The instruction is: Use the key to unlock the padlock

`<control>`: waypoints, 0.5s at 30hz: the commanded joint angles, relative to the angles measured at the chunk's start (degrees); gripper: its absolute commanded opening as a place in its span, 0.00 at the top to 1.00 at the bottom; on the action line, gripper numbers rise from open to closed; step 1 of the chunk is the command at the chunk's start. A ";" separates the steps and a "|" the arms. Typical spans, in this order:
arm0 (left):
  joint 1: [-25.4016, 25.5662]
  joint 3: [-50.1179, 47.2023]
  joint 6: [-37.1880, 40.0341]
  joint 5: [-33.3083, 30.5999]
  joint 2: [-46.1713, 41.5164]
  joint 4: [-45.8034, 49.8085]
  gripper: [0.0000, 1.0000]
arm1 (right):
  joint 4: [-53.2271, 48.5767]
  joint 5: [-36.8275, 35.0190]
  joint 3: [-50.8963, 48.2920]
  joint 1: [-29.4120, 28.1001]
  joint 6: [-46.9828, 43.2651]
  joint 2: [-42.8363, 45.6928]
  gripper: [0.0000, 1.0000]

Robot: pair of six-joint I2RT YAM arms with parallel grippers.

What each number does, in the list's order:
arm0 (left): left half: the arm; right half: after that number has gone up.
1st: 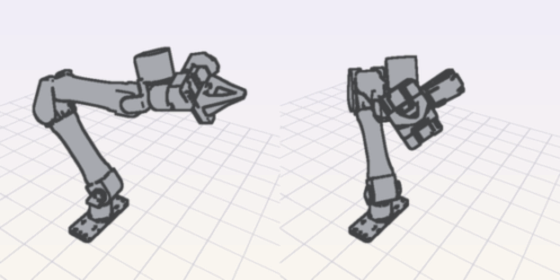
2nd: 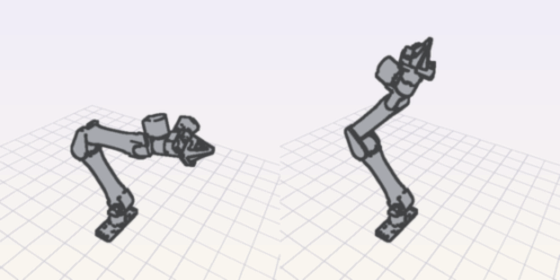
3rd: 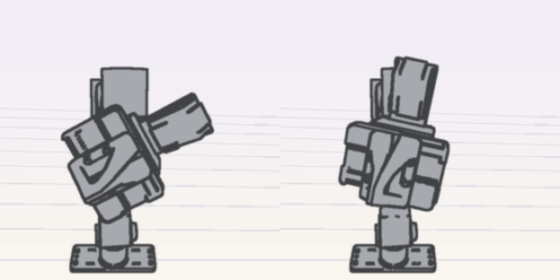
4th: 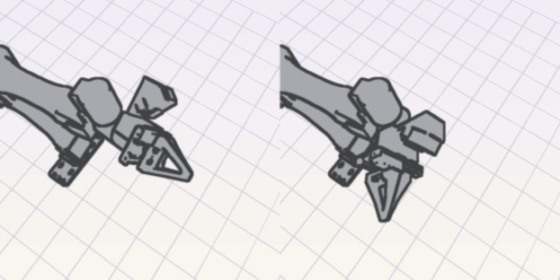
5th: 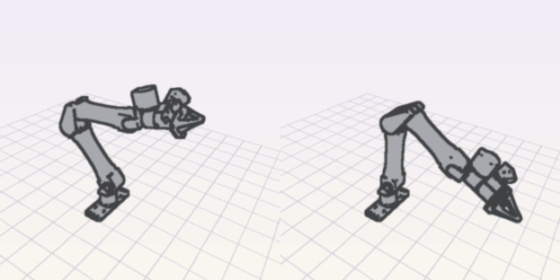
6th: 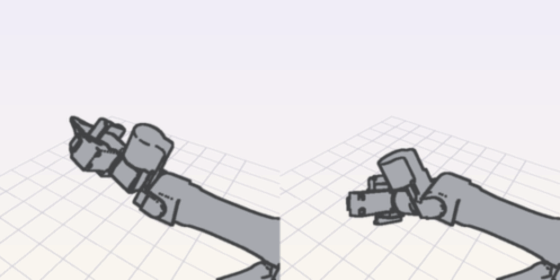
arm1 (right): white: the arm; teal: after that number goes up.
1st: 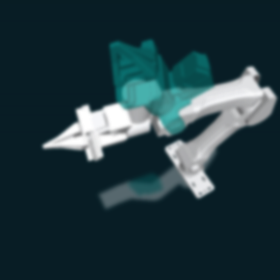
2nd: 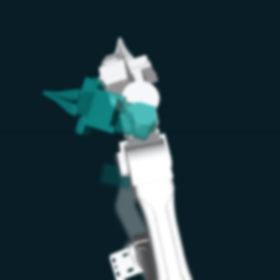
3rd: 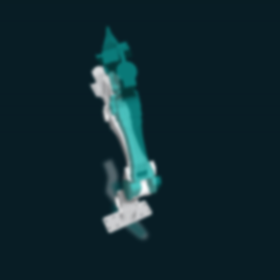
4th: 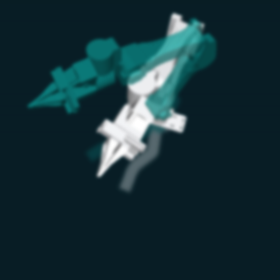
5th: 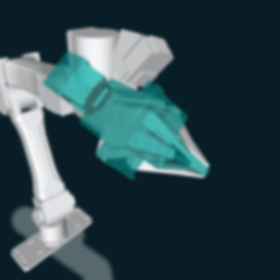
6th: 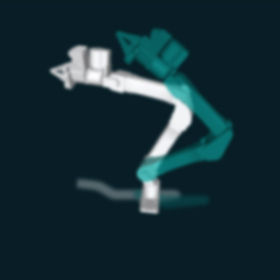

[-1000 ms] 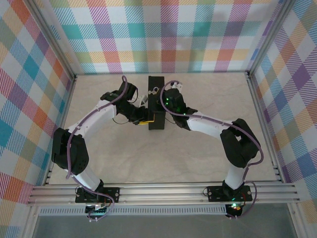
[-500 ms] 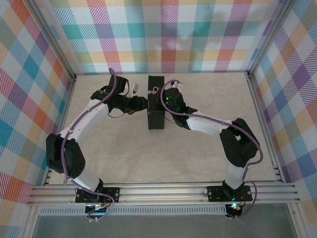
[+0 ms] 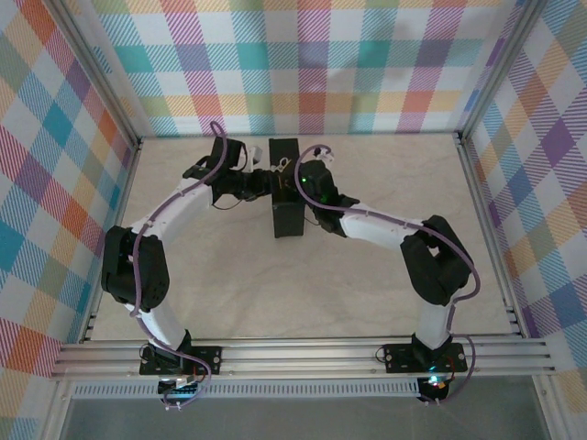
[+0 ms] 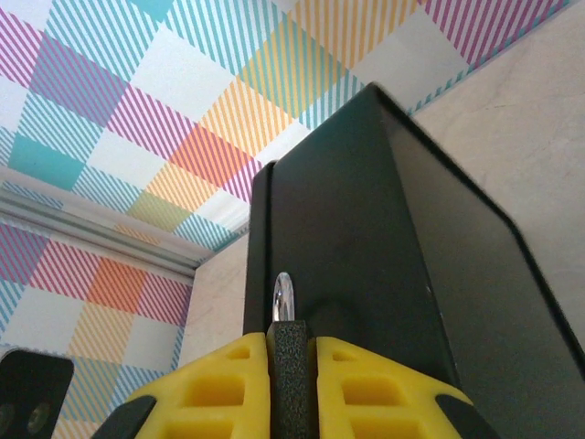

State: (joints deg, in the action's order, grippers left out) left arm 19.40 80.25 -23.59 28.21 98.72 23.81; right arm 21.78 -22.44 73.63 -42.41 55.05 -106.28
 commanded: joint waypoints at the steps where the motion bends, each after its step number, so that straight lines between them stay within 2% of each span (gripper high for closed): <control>1: 0.55 -2.76 1.54 0.72 1.08 -0.12 0.68 | -2.36 -1.73 5.14 -3.00 -0.08 -3.61 1.00; 4: 0.81 -4.38 1.71 1.15 1.28 -0.11 0.77 | -2.14 -6.75 7.02 -3.64 -0.96 -6.51 1.00; 8: 0.79 -4.94 2.95 1.37 1.29 1.76 0.83 | 1.47 -10.53 7.85 -3.43 -3.57 -8.87 1.00; 12: 0.82 -4.14 3.71 0.92 1.80 3.27 0.84 | 6.65 -11.96 8.86 -3.29 -7.49 -11.20 1.00; 15: 0.82 -4.11 3.38 1.45 2.40 3.35 0.85 | 6.01 -11.71 12.29 -3.21 -14.32 -13.54 1.00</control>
State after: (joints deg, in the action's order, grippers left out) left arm 18.44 78.52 -22.83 26.65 98.37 19.44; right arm 24.51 -36.01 83.18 -44.45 45.58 -115.07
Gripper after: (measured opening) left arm 0.201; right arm 0.148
